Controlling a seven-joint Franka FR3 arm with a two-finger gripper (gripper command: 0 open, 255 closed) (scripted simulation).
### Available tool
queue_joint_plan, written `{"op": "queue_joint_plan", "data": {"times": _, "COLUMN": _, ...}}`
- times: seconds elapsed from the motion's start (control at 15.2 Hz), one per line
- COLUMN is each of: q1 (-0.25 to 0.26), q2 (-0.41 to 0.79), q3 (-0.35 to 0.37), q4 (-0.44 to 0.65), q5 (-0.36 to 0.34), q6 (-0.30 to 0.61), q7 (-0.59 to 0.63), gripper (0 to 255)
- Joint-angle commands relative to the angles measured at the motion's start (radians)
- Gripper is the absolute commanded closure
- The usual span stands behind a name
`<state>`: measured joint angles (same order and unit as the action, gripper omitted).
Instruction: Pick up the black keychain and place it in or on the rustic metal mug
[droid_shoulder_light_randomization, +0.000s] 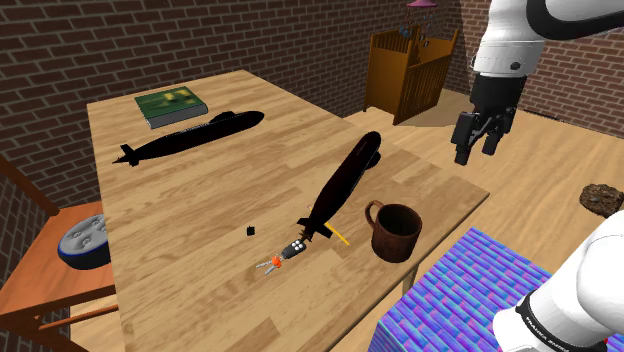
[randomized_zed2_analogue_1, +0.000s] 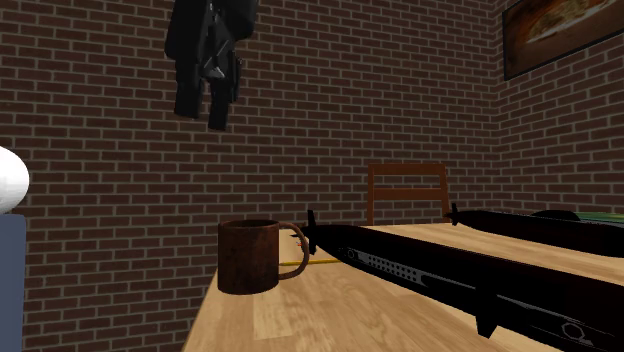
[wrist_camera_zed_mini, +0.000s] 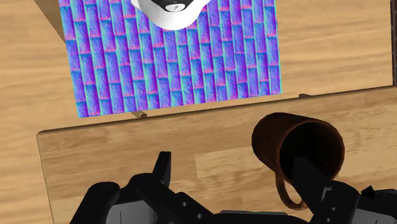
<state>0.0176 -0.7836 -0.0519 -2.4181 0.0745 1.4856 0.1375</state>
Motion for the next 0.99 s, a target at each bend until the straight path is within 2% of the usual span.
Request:
{"op": "queue_joint_plan", "data": {"times": 0.0, "q1": 0.000, "q2": 0.000, "q3": 0.000, "q4": 0.000, "q5": 0.000, "q6": 0.000, "q7": 0.000, "gripper": 0}}
{"op": "queue_joint_plan", "data": {"times": 0.46, "q1": -0.002, "q2": -0.046, "q3": 0.216, "q4": -0.097, "q5": 0.158, "q6": 0.114, "q7": 0.357, "gripper": 0}}
{"op": "queue_joint_plan", "data": {"times": 0.92, "q1": -0.020, "q2": 0.041, "q3": 0.452, "q4": -0.094, "q5": 0.290, "q6": 0.269, "q7": 0.708, "gripper": 0}}
